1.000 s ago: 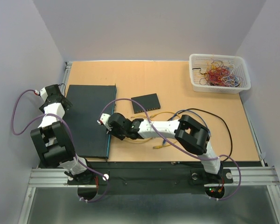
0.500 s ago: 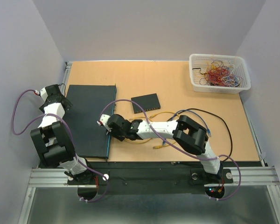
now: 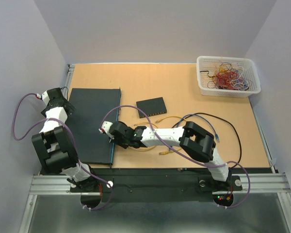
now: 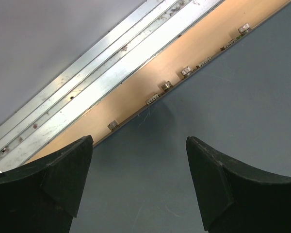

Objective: Insert the plug into the switch port

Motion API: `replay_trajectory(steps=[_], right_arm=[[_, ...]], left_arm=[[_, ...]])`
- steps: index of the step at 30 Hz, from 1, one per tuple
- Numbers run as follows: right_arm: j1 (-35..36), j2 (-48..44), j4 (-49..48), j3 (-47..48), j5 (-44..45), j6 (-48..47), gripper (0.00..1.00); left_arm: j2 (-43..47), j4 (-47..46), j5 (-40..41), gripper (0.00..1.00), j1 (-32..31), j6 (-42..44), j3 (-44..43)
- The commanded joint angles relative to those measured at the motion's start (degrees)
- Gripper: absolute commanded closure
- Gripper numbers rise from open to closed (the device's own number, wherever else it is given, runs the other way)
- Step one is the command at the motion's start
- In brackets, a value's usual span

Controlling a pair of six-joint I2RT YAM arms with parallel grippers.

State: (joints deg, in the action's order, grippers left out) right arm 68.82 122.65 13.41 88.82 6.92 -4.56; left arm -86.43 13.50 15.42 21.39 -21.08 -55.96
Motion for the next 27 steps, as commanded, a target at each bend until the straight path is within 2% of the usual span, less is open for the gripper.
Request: replay_trajectory(steps=[1,11,19,27], right_arm=[[2.37,-1.89,-3.48,2.50,-2.35,-1.50,1.00],[2.37,-3.91,-3.48,2.85,-6.65,-5.46,0.99],[2.46,-5.49,-3.57,1.98,-15.52,-5.64,1.00],[2.37,-6.72,-3.65,-0.22,-18.25,-6.87,0.99]], left_arm=[[1.27,-0.49,0.40,0.11,0.32,-0.01,-0.99],[1.18,-0.93,-1.09,0.11,0.23,0.08,-0.72],[0.65,-0.84,-1.80,0.11,0.23,0.34,-0.99],[0.57,-0.93,-1.88,0.11,0.32,0.43,-0.99]])
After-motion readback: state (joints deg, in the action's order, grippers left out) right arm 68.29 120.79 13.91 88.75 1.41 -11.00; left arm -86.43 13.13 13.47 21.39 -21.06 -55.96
